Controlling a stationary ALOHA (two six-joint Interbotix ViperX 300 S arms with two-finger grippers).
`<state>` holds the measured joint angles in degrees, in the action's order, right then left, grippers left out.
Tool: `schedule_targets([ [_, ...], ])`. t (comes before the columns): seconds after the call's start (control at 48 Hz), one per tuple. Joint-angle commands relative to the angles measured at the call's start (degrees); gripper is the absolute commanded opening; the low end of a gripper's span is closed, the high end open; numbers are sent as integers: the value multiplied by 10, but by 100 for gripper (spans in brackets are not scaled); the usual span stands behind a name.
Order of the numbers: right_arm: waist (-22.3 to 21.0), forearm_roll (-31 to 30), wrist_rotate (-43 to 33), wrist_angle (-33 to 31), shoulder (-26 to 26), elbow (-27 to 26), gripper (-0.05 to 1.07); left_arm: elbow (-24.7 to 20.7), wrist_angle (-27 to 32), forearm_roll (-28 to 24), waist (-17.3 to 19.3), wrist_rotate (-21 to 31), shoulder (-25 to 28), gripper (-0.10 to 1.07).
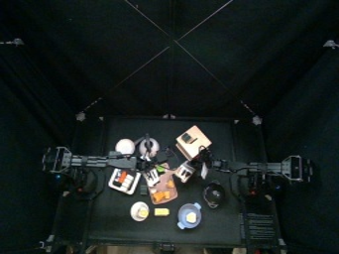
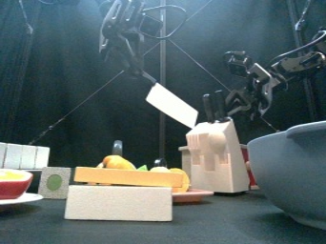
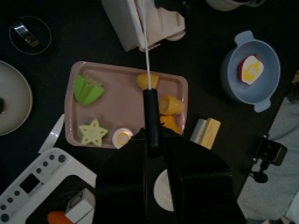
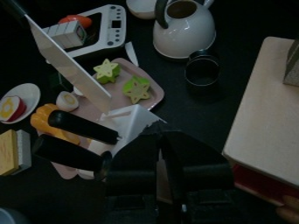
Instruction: Put cleaver in holder
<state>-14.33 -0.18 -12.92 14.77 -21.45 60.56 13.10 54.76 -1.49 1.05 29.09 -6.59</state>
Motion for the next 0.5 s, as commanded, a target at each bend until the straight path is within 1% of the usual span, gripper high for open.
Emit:
schedule_targets([
  [0.0, 7, -2, 1, 1, 1, -11, 39, -16, -2, 5, 2, -3, 4, 39],
  [0.229, 5, -2, 1, 0, 8, -18, 39, -25, -2, 14, 2, -11, 10, 39],
  [0.354, 8, 0, 0, 0, 8, -18, 39, -32, -2, 27, 7, -12, 15, 39],
  [0.479, 11, 0, 0, 1, 8, -18, 39, -42, 17, 43, 16, -18, 25, 39],
])
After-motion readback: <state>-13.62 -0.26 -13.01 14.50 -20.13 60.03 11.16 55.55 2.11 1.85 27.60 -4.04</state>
